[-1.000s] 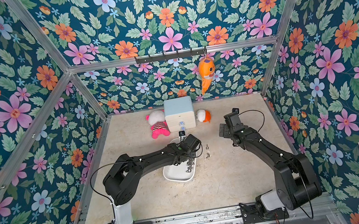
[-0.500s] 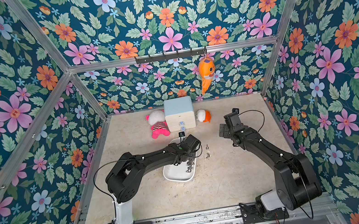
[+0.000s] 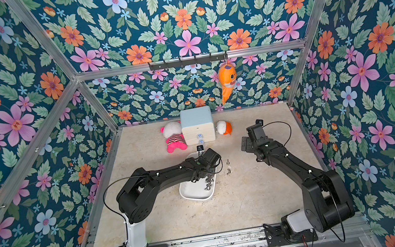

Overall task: Take out the wing nut from the storage box
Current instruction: Pick up the wing nut from the storage box.

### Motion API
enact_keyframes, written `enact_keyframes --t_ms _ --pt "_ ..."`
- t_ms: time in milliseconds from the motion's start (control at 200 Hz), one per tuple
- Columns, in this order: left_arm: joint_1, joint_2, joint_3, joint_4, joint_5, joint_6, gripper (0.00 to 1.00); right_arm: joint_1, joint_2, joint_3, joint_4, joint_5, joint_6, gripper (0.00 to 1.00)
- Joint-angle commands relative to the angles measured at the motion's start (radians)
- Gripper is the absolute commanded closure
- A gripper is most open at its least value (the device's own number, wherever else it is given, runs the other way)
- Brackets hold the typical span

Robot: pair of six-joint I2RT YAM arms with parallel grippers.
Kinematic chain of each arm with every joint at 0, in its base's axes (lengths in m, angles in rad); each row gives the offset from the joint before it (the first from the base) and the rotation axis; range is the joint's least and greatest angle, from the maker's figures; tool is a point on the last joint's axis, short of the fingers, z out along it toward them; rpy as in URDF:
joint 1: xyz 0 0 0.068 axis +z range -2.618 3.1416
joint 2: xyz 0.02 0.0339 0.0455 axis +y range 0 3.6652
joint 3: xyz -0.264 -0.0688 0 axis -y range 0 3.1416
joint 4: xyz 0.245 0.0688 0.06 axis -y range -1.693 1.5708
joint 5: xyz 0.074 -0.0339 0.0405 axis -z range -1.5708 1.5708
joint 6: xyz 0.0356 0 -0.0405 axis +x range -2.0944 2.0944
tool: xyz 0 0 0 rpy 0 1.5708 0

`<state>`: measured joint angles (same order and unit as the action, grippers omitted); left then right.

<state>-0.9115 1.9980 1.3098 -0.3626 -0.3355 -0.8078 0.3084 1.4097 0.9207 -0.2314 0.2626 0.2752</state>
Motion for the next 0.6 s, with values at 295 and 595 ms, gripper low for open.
enact_keyframes --t_ms 295,595 --pt "0.000 -0.023 0.012 -0.017 -0.023 0.016 0.97 0.001 -0.009 -0.004 0.002 0.008 0.007 0.01" --pt "-0.016 -0.063 0.046 -0.059 -0.065 0.035 0.98 0.003 -0.009 -0.005 0.002 0.004 0.010 0.01"
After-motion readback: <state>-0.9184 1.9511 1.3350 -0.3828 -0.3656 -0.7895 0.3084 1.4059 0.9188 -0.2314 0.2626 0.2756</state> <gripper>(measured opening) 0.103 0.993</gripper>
